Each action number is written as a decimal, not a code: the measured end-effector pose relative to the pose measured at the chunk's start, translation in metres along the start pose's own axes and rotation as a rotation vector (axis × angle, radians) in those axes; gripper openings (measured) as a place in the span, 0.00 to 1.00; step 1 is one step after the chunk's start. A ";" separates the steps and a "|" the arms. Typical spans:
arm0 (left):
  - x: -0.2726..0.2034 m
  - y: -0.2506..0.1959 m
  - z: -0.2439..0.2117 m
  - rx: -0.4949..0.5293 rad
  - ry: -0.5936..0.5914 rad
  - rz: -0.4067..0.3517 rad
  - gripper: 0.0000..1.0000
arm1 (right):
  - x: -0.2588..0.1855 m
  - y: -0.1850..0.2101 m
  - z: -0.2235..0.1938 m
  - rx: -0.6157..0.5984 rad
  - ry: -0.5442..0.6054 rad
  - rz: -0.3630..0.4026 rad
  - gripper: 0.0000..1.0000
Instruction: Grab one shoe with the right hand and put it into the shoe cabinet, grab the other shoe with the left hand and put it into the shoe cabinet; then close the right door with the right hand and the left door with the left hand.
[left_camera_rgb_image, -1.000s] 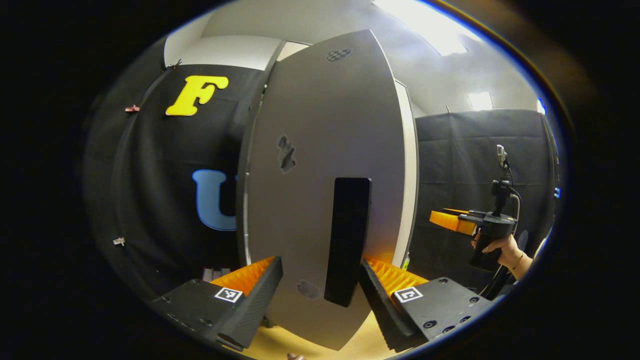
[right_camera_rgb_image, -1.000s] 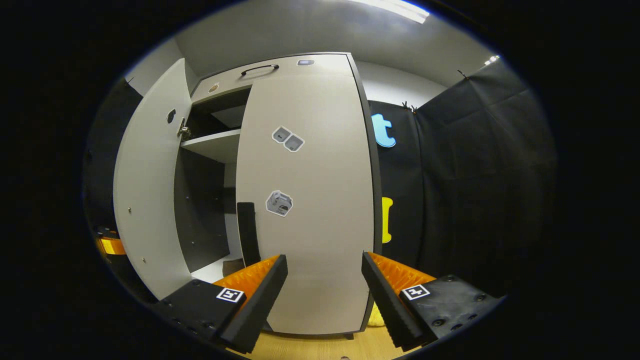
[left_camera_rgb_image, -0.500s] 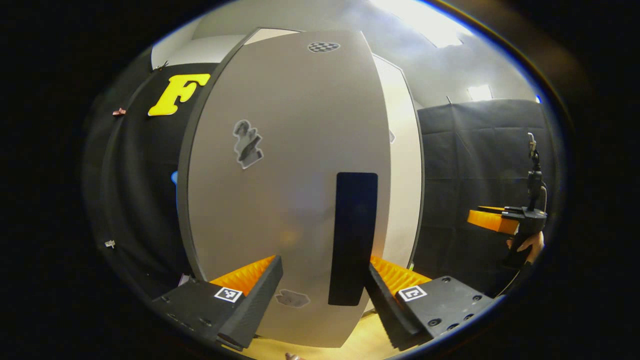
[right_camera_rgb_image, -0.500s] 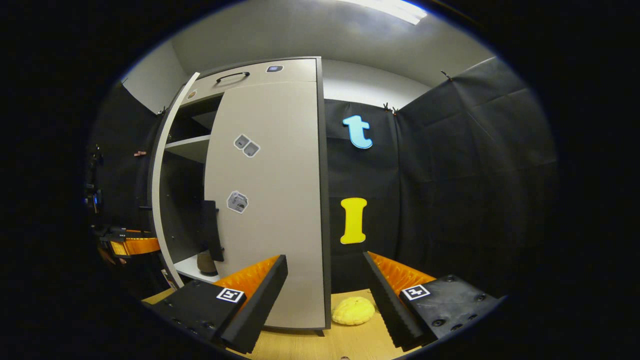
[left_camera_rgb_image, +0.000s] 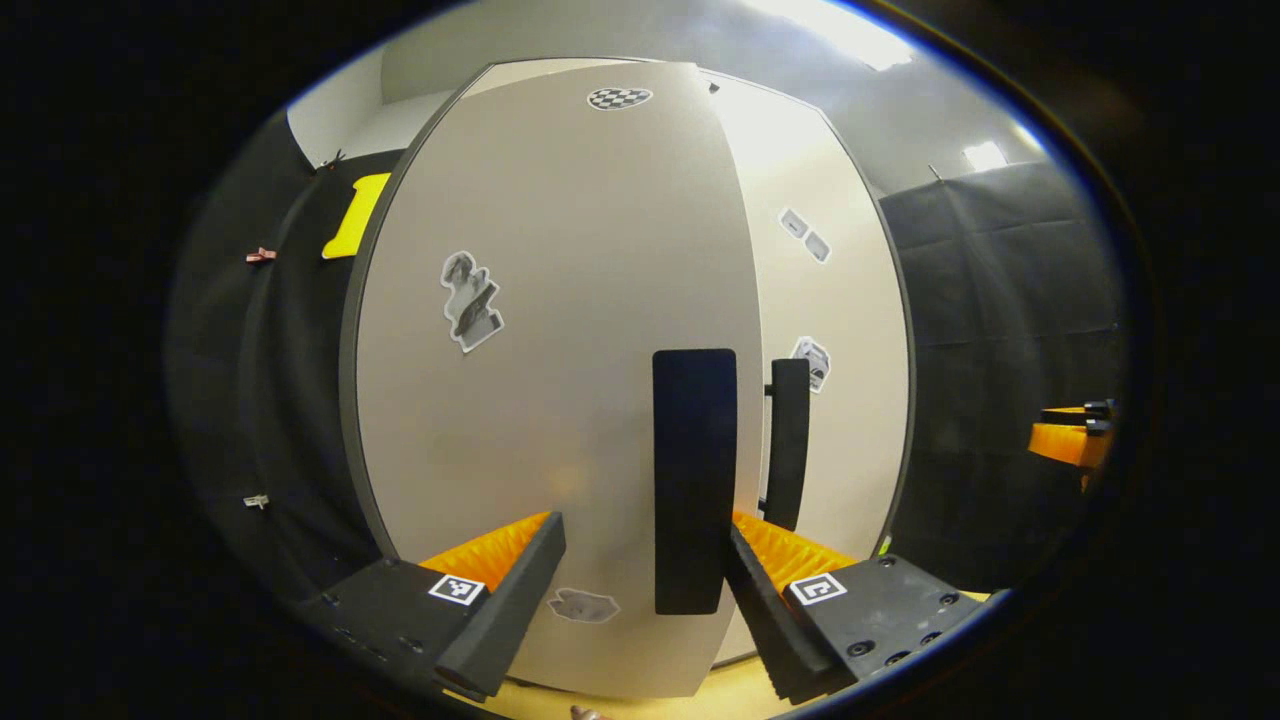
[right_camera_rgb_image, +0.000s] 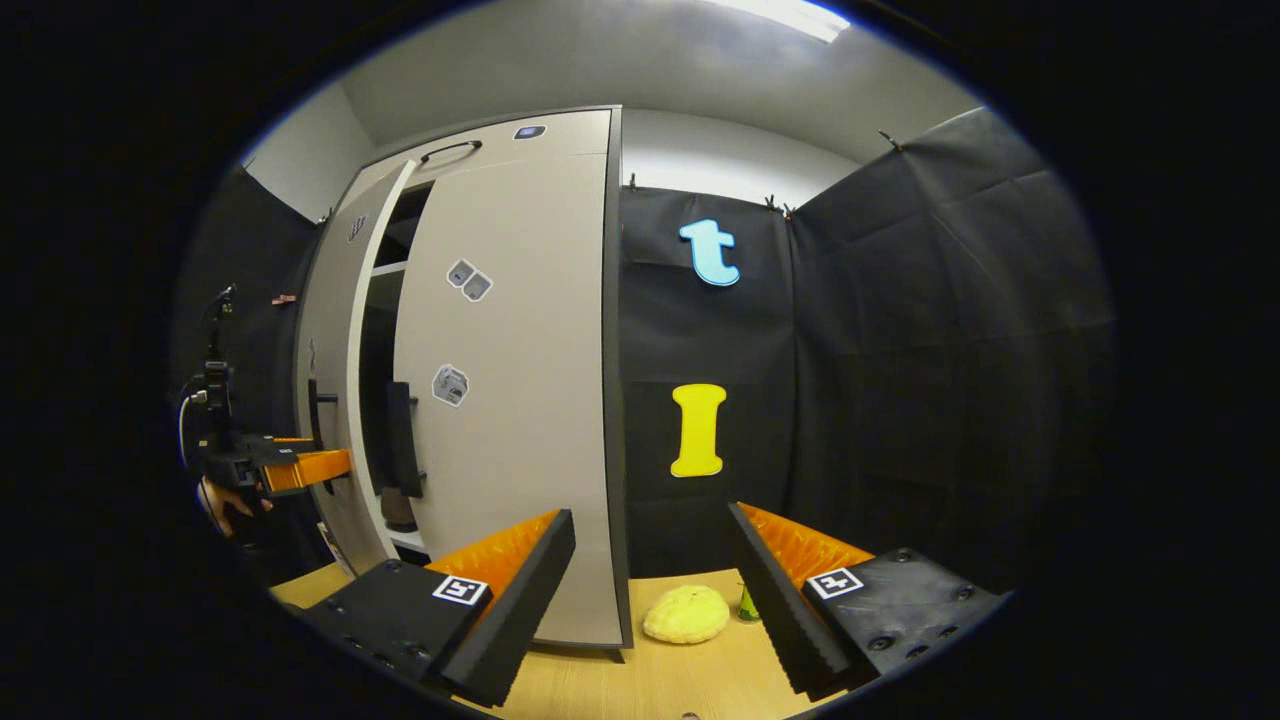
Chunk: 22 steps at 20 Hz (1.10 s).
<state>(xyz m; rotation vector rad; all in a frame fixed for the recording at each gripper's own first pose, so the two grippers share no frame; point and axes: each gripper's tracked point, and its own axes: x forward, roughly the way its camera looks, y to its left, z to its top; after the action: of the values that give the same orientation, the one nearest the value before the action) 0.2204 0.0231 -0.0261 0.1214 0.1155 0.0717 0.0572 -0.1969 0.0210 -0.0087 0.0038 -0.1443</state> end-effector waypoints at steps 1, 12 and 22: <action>0.006 -0.001 0.002 0.018 0.000 0.020 0.94 | -0.001 -0.001 -0.001 0.006 0.002 0.009 0.99; 0.034 -0.001 -0.002 0.032 0.003 0.159 0.92 | 0.001 -0.010 -0.002 0.016 0.021 0.071 0.99; 0.024 0.004 -0.007 0.013 0.010 0.183 0.95 | -0.004 0.001 0.004 0.025 0.013 0.100 0.99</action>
<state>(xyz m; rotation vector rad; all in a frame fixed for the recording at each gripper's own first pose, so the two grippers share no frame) 0.2428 0.0302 -0.0354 0.1450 0.1147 0.2546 0.0534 -0.1952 0.0254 0.0175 0.0155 -0.0442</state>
